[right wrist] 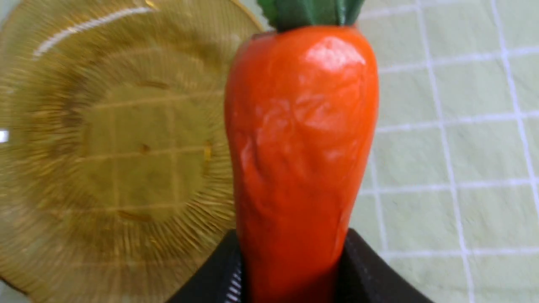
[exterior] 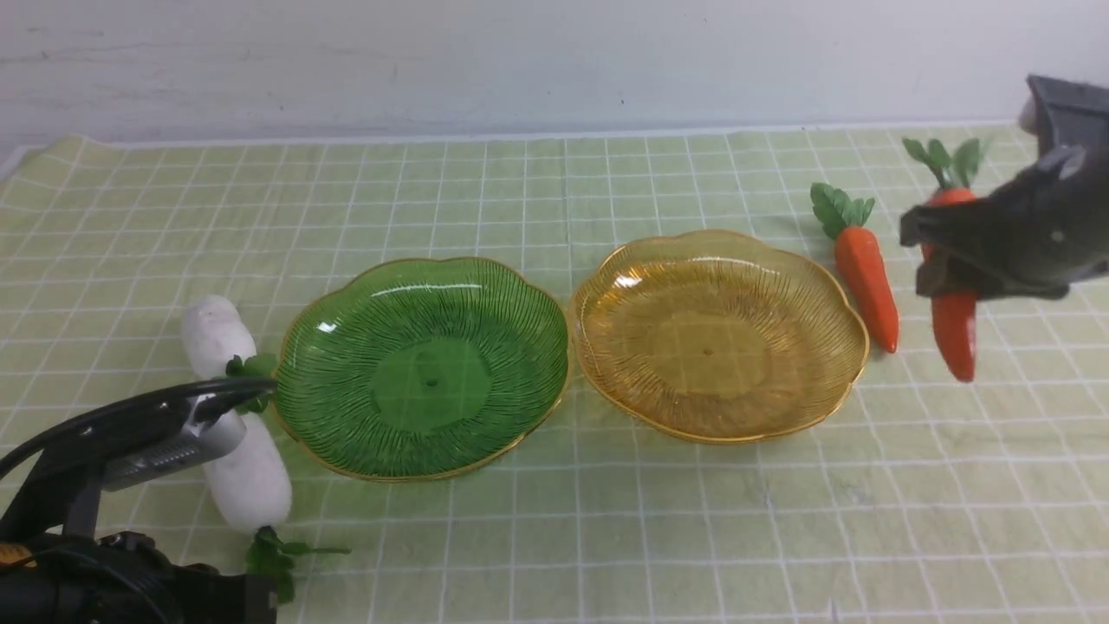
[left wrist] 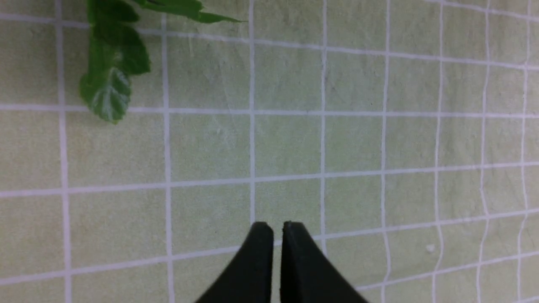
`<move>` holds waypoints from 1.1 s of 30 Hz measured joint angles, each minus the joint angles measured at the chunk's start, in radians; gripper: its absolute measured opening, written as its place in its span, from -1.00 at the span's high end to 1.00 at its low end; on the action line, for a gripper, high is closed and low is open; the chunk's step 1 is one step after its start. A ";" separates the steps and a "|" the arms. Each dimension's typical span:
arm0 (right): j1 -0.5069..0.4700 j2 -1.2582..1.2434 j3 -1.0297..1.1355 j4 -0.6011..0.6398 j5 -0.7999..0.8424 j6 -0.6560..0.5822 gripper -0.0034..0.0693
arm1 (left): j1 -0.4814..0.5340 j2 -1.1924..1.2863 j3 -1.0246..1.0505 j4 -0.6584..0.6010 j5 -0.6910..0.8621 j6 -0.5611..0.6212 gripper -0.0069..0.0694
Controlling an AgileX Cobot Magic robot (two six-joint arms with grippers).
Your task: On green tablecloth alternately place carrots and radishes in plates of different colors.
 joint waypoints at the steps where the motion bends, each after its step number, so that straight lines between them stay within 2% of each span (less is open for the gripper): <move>1: 0.021 0.007 -0.005 0.003 -0.018 -0.016 0.25 | 0.000 0.000 0.000 0.000 0.000 0.000 0.78; 5: 0.125 0.089 -0.011 0.011 -0.138 -0.067 0.25 | 0.000 0.000 0.000 0.000 0.000 0.000 0.78; 11: 0.157 0.199 -0.011 0.011 -0.240 -0.086 0.17 | 0.000 0.000 0.000 0.000 0.000 0.000 0.78; 12: 0.157 0.216 -0.011 0.011 -0.248 -0.086 0.10 | 0.000 0.000 0.000 0.000 0.000 0.000 0.78; 13: 0.157 0.241 -0.011 0.011 -0.256 -0.086 -0.11 | 0.000 0.000 0.000 0.000 0.000 0.000 0.78; 18: 0.155 0.247 -0.025 -0.026 -0.258 -0.078 -0.51 | 0.000 0.000 0.000 0.000 0.000 0.000 0.78; 24: 0.061 0.247 -0.119 -0.088 -0.267 -0.030 -0.59 | 0.000 0.000 0.000 0.000 0.000 0.000 0.78; 33: -0.058 0.326 -0.137 -0.093 -0.432 0.020 -0.59 | 0.000 0.000 0.000 0.000 -0.001 0.000 0.78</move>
